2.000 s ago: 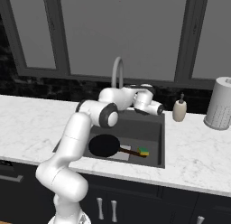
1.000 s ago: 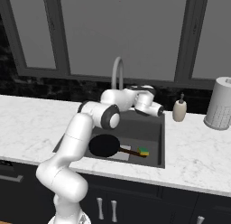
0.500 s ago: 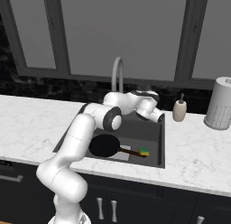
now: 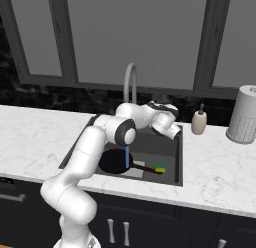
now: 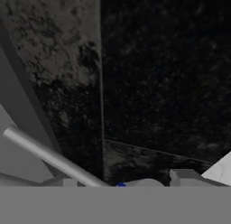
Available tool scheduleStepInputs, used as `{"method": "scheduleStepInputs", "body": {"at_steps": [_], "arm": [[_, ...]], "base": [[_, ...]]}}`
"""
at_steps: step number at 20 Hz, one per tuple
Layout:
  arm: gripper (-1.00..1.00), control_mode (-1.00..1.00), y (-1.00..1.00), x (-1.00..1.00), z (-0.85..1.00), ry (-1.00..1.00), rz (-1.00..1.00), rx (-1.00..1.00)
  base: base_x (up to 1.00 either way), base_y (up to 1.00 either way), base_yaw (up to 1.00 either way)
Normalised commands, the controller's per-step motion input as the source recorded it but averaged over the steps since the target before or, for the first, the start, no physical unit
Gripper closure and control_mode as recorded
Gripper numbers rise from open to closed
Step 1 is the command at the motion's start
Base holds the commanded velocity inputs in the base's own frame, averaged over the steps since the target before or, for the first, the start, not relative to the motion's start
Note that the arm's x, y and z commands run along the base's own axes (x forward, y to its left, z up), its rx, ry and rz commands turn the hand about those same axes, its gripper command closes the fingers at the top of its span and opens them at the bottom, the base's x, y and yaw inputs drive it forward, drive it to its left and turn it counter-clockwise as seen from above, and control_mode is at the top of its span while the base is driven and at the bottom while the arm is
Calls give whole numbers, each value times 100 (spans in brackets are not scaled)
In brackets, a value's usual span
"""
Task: Pick the pan and sponge and place them into the sink. Then turn on the water.
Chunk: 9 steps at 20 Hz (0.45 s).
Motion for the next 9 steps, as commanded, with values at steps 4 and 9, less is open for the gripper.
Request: {"method": "scheduleStepInputs", "body": {"at_steps": [4, 9], "arm": [[100, -100, -2, 0, -17, 1, 0, 4], [100, -100, 0, 0, -5, 0, 0, 0]], "base": [[0, 0, 0], [0, 0, 0]]}}
